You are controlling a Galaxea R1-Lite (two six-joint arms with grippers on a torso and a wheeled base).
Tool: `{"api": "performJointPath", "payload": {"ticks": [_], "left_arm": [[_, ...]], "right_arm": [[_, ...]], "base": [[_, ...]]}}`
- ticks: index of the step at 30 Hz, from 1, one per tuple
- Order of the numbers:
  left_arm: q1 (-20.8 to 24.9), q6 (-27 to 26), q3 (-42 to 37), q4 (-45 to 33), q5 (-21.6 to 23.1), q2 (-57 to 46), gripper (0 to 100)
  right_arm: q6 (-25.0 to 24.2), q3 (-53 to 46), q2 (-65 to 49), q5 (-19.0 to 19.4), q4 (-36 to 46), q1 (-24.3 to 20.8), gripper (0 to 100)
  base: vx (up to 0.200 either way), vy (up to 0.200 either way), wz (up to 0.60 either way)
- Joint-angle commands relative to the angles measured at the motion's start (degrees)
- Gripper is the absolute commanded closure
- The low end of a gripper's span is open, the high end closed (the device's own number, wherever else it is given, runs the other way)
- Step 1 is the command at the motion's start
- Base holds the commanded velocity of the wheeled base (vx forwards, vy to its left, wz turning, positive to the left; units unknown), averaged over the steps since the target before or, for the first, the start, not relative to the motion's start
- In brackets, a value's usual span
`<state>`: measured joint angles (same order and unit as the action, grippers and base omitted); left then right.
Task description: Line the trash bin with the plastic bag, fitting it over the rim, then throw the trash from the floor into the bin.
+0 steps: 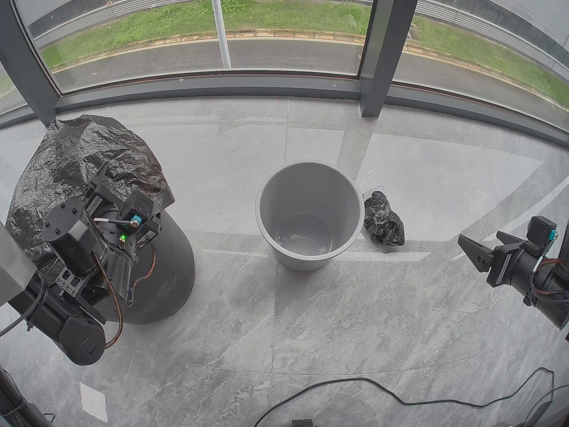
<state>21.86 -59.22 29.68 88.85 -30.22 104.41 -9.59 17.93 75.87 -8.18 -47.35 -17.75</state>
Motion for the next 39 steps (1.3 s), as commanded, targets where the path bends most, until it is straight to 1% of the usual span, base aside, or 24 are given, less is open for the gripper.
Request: {"api": "performJointPath", "payload": {"ticks": [1, 16, 17, 31, 34, 36, 39], "left_arm": [[0.0, 0.1, 0.4, 0.0, 0.0, -0.8, 0], [0.0, 0.4, 0.3, 0.0, 0.0, -2.3, 0], [0.0, 0.4, 0.4, 0.0, -0.1, -2.4, 100], [-0.1, 0.7, 0.5, 0.0, -0.2, -3.6, 100], [-0.1, 1.4, 1.9, 0.0, -0.3, -4.1, 100], [-0.2, 2.5, 4.3, 0.0, -0.7, -4.4, 100], [-0.7, 4.4, 9.7, -0.1, -3.4, -4.6, 100]], "right_arm": [[0.0, 0.0, 0.0, 0.0, 0.0, 0.0, 0], [0.0, 0.0, 0.1, 0.0, -0.4, 0.0, 0], [0.0, 0.0, 0.1, 0.0, -0.4, 0.0, 0], [0.0, -0.1, 0.1, 0.0, -0.4, 0.0, 0], [0.0, -0.1, 0.1, 0.0, -0.4, 0.0, 0], [0.0, -0.1, 0.0, 0.0, -0.4, 0.0, 0], [0.0, -0.1, -0.2, 0.0, -0.4, 0.0, 0]], "base": [[0.000, 0.000, 0.00], [0.000, 0.000, 0.00], [0.000, 0.000, 0.00], [0.000, 0.000, 0.00], [0.000, 0.000, 0.00], [0.000, 0.000, 0.00], [0.000, 0.000, 0.00]]}}
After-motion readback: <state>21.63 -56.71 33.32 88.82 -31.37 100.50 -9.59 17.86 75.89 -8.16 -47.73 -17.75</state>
